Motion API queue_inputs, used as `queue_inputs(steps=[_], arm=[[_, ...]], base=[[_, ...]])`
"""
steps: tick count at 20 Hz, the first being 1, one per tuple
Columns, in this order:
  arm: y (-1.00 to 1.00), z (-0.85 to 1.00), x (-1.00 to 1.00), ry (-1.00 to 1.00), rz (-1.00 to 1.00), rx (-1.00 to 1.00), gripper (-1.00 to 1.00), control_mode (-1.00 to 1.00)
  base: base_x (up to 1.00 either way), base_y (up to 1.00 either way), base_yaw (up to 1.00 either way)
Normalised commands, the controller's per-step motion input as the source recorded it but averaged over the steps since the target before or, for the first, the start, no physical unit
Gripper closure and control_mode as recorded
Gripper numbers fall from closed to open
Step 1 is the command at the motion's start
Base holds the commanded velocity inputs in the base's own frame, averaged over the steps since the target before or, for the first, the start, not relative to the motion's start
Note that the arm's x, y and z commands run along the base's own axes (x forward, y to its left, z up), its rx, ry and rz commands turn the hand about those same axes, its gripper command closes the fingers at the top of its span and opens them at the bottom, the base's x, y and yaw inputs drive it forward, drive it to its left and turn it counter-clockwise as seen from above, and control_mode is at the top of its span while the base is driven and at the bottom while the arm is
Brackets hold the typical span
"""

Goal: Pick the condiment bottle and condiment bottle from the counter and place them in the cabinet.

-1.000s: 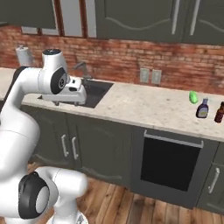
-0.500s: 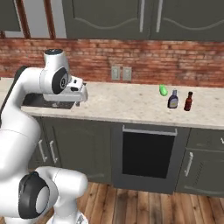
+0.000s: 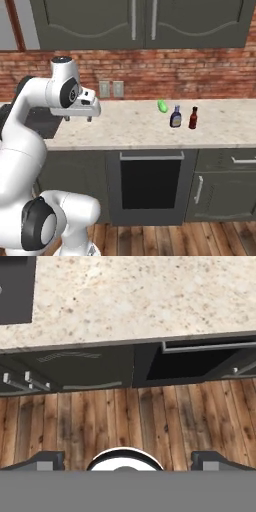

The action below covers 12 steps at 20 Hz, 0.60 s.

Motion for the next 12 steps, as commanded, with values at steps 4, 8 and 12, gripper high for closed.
queue_inputs(steps=[4,8,12], arm=[[0.0,0.0,0.0,0.0,0.0,0.0,-1.0,1.0],[0.0,0.0,0.0,0.0,0.0,0.0,-1.0,1.0],[0.0,0.0,0.0,0.0,0.0,0.0,-1.0,1.0]], base=[[0.32,0.0,-0.25],[0.41,0.0,-0.22],[0.46,0.0,-0.21]])
